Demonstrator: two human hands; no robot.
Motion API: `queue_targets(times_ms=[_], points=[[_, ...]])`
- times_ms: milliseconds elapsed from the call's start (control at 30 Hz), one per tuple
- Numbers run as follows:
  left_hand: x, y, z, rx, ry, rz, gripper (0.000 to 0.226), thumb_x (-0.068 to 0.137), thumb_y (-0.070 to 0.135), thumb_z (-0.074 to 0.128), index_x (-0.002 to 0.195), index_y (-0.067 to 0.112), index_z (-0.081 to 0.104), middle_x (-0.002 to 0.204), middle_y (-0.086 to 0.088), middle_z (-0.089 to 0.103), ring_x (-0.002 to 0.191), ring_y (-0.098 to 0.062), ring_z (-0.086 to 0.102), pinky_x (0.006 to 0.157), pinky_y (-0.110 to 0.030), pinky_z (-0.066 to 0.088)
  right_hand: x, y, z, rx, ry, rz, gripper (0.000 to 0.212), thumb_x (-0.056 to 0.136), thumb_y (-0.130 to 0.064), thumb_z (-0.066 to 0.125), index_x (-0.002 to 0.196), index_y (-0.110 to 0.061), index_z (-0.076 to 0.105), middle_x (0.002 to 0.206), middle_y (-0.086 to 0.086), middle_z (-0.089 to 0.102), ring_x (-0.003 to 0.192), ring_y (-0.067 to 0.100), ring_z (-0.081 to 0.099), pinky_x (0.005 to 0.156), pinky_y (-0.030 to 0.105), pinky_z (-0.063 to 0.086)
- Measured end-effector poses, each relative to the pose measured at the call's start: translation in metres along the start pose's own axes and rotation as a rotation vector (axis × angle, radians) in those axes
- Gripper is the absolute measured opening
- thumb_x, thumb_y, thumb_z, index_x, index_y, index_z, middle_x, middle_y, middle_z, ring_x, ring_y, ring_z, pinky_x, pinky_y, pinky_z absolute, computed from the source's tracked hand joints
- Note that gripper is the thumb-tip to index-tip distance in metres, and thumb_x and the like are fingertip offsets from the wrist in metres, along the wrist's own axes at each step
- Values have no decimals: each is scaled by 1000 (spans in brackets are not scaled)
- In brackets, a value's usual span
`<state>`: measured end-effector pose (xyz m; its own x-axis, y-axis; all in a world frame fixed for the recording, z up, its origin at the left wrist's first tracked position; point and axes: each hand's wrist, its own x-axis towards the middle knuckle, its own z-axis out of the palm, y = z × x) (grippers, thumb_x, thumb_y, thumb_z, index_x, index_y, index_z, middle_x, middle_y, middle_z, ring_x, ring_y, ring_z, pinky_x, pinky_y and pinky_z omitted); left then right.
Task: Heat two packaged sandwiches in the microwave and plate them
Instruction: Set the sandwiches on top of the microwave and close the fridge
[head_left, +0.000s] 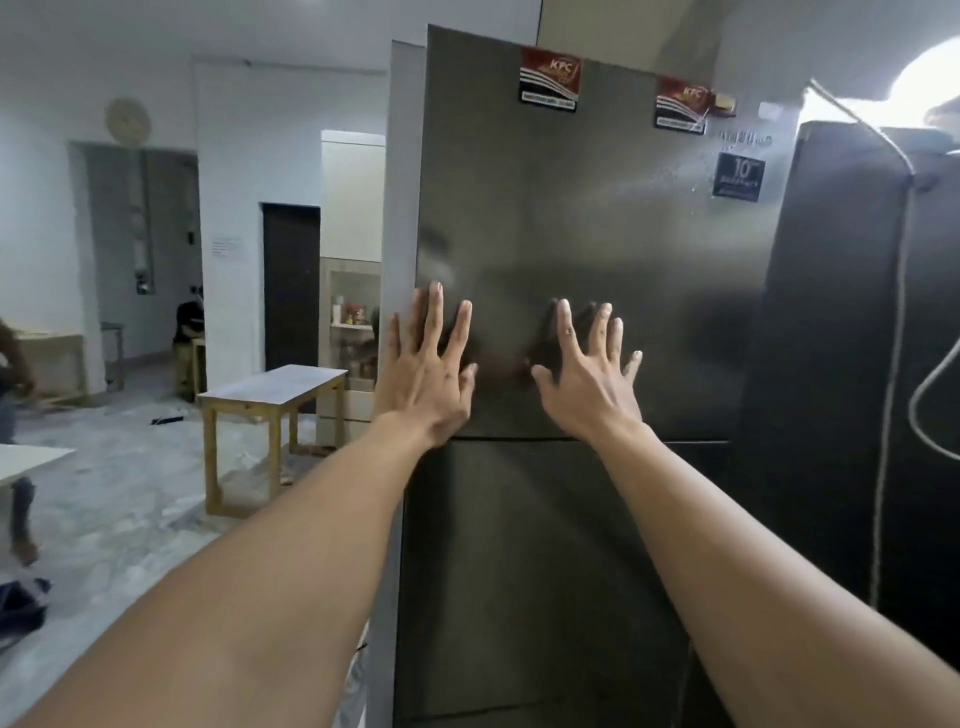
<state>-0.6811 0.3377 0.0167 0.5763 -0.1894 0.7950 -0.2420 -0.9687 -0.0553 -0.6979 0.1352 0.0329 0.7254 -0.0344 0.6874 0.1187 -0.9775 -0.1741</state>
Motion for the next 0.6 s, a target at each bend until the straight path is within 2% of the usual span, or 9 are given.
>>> queue_targets(times_ms=[133, 233, 400, 600], points=[[33, -29, 42, -37, -27, 44, 70, 101, 50, 18, 153, 24, -20, 155, -13, -35, 146, -34, -25, 121, -54, -1, 35, -5, 29, -90, 73, 14, 78, 100, -51, 40, 158, -31, -8, 164, 19, -16, 151, 37, -16, 117, 66, 0], [61, -43, 70, -62, 26, 82, 71, 100, 52, 19, 153, 25, -18, 157, -14, -31, 146, -34, -24, 121, -52, -5, 59, -2, 45, -156, 134, 39, 76, 100, -52, 38, 159, -29, -4, 164, 21, -13, 151, 38, -15, 116, 68, -1], [103, -54, 122, -108, 125, 136, 70, 100, 53, 18, 155, 24, -12, 160, -17, -22, 148, -35, -20, 120, -55, -2, 102, 7, 78, -259, 238, 35, 76, 99, -56, 34, 160, -27, -1, 163, 25, -9, 150, 42, -11, 113, 73, -1], [152, -68, 170, -178, 158, 223, 72, 100, 54, 25, 156, 26, -10, 160, -16, -21, 148, -33, -19, 119, -59, -2, 135, 21, 117, -384, 357, 79, 77, 97, -61, 32, 160, -28, 3, 164, 23, -4, 152, 41, -4, 112, 72, -1]])
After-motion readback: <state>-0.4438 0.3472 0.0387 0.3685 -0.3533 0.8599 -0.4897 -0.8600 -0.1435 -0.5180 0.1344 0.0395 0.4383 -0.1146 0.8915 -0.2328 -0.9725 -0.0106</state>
